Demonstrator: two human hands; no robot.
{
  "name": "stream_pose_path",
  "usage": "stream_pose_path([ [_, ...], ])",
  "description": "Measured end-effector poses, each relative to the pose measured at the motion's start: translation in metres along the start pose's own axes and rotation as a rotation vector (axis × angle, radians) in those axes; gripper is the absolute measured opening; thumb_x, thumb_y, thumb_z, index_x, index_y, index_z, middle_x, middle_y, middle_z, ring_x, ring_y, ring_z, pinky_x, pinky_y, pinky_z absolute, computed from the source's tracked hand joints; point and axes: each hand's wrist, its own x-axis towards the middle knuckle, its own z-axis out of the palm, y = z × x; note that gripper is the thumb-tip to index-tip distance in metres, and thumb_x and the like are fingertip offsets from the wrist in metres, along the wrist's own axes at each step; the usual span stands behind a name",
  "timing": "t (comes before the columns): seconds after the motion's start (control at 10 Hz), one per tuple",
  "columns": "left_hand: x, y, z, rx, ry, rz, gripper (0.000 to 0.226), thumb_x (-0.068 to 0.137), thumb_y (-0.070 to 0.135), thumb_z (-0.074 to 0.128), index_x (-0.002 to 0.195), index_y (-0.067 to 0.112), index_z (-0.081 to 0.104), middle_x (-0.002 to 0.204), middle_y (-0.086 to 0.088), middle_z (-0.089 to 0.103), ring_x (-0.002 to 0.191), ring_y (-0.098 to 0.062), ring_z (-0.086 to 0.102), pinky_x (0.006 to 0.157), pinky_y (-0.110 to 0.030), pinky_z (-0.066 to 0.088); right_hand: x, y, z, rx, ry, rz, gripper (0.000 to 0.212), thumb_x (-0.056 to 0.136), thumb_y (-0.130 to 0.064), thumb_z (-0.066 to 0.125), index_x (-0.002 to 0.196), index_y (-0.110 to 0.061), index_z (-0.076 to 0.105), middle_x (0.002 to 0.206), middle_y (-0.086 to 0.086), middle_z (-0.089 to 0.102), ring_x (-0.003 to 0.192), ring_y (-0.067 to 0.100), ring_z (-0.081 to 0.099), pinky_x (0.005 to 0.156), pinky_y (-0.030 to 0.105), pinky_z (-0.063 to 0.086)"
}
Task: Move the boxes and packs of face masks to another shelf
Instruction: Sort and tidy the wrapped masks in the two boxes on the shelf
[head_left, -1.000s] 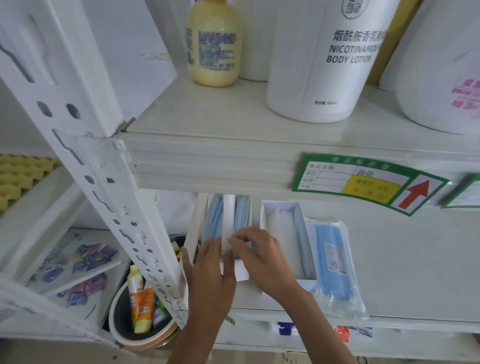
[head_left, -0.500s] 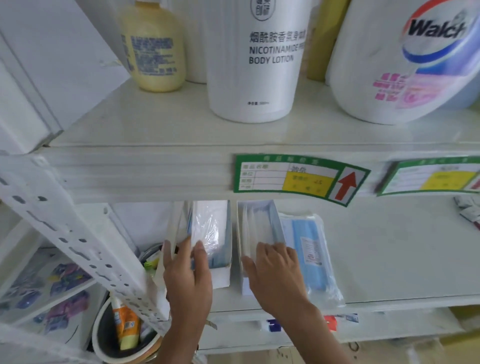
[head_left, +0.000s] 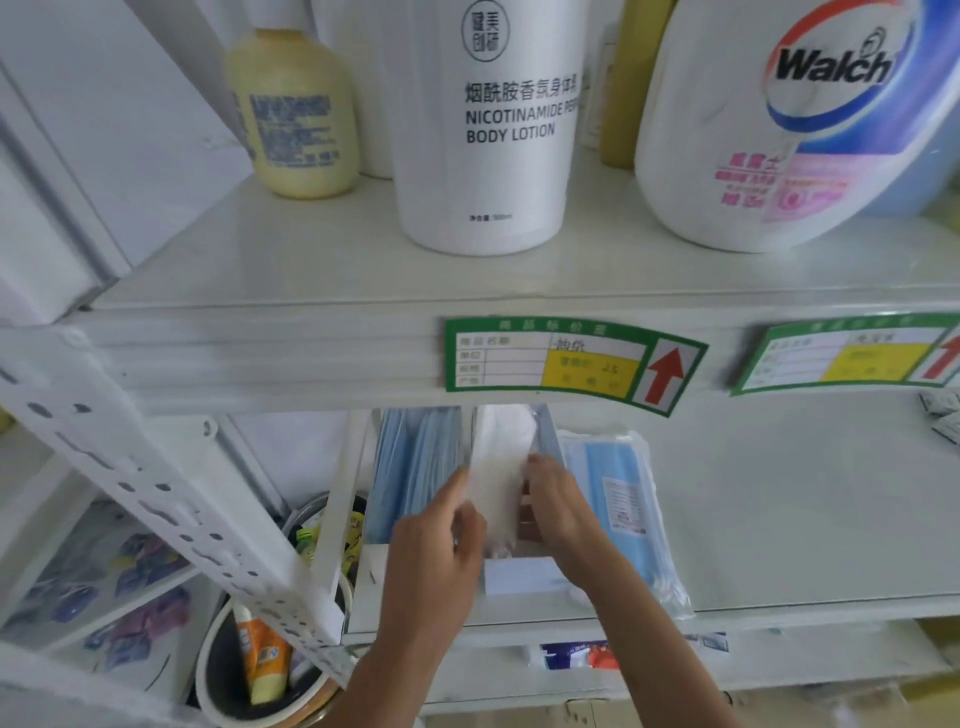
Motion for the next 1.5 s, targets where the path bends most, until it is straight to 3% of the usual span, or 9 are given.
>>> stream_pose_path([
  [0.1, 0.003, 0.008, 0.009, 0.143, -0.064, 0.006, 0.044, 0.1, 0.021, 0.053, 0.144, 0.016, 0.054, 0.063, 0.002, 0.065, 0.058, -0.014, 0.062, 0.057, -0.04, 0.055, 0.0, -0.003, -0.001, -0.088, 0.018, 0.015, 0.035, 0.101, -0.037, 0.038, 0.12, -0.013, 0.055, 0.108, 0.011, 0.065, 0.098, 0.029, 0.066, 0.086, 0.046, 0.058],
  [0.3, 0.009, 0.028, 0.024, 0.372, -0.08, -0.011, 0.043, 0.102, 0.035, 0.043, 0.144, 0.024, 0.046, 0.085, 0.001, 0.073, 0.078, -0.018, 0.066, 0.066, -0.031, 0.052, 0.001, 0.001, 0.0, -0.233, 0.017, -0.146, 0.013, 0.104, -0.023, 0.046, 0.116, -0.017, 0.047, 0.096, -0.002, 0.057, 0.099, 0.026, 0.058, 0.098, 0.052, 0.05],
  [0.4, 0.016, 0.023, 0.027, 0.381, -0.094, -0.067, 0.047, 0.104, 0.034, 0.039, 0.15, 0.024, 0.036, 0.091, 0.0, 0.072, 0.082, -0.017, 0.066, 0.066, -0.029, 0.049, 0.003, 0.001, -0.001, -0.403, 0.0, -0.1, 0.032, 0.099, -0.031, 0.056, 0.12, -0.008, 0.052, 0.112, 0.01, 0.06, 0.103, 0.03, 0.061, 0.097, 0.046, 0.051],
  [0.5, 0.019, 0.017, 0.023, 0.345, -0.035, -0.126, 0.049, 0.105, 0.031, 0.04, 0.152, 0.021, 0.036, 0.088, -0.002, 0.07, 0.077, -0.015, 0.061, 0.061, -0.025, 0.044, -0.002, -0.004, 0.0, -0.433, -0.007, -0.093, 0.025, 0.097, -0.028, 0.057, 0.113, -0.009, 0.053, 0.116, 0.012, 0.057, 0.104, 0.028, 0.061, 0.086, 0.032, 0.05],
  [0.6, 0.019, 0.011, 0.017, 0.321, -0.02, -0.157, 0.053, 0.104, 0.029, 0.039, 0.155, 0.017, 0.034, 0.082, -0.004, 0.068, 0.074, -0.017, 0.063, 0.061, -0.028, 0.047, -0.003, -0.002, -0.004, -0.477, 0.039, -0.202, 0.019, 0.101, -0.019, 0.044, 0.082, -0.02, 0.049, 0.086, -0.001, 0.059, 0.073, 0.013, 0.058, 0.055, 0.011, 0.043],
  [0.7, 0.012, 0.015, 0.019, 0.301, -0.077, -0.129, 0.056, 0.104, 0.031, 0.04, 0.157, 0.02, 0.025, 0.079, 0.0, 0.067, 0.07, -0.014, 0.061, 0.058, -0.025, 0.045, 0.001, 0.0, -0.005, -0.532, -0.066, -0.185, 0.024, 0.089, -0.016, 0.059, 0.077, -0.027, 0.041, 0.076, -0.007, 0.051, 0.064, 0.009, 0.049, 0.057, 0.018, 0.043],
  [1.0, 0.003, 0.011, 0.03, 0.402, -0.091, 0.039, 0.049, 0.104, 0.034, 0.032, 0.152, 0.029, 0.029, 0.084, 0.011, 0.072, 0.075, -0.009, 0.068, 0.09, -0.033, 0.048, -0.007, 0.003, -0.007, -0.558, 0.109, -0.274, 0.015, 0.095, 0.0, 0.051, 0.094, -0.015, 0.055, 0.079, -0.012, 0.05, 0.065, -0.006, 0.059, 0.051, 0.001, 0.041],
  [1.2, 0.004, 0.003, 0.029, 0.293, -0.072, 0.047, 0.045, 0.106, 0.03, 0.031, 0.152, 0.026, 0.035, 0.107, 0.012, 0.07, 0.09, -0.01, 0.067, 0.095, -0.033, 0.044, -0.008, 0.003, 0.001, -0.693, 0.115, -0.279, 0.01, 0.096, -0.005, 0.048, 0.103, -0.007, 0.055, 0.105, 0.008, 0.058, 0.089, 0.019, 0.059, 0.062, 0.011, 0.042],
  [1.5, 0.001, -0.005, 0.031, 0.221, -0.071, 0.114, 0.042, 0.105, 0.024, 0.045, 0.146, 0.016, 0.05, 0.085, 0.009, 0.073, 0.073, -0.01, 0.068, 0.088, -0.03, 0.049, -0.004, 0.0, 0.007, -0.665, 0.174, -0.117, 0.041, 0.097, -0.011, 0.05, 0.134, -0.003, 0.036, 0.114, 0.013, 0.053, 0.095, 0.027, 0.059, 0.059, 0.022, 0.042],
])
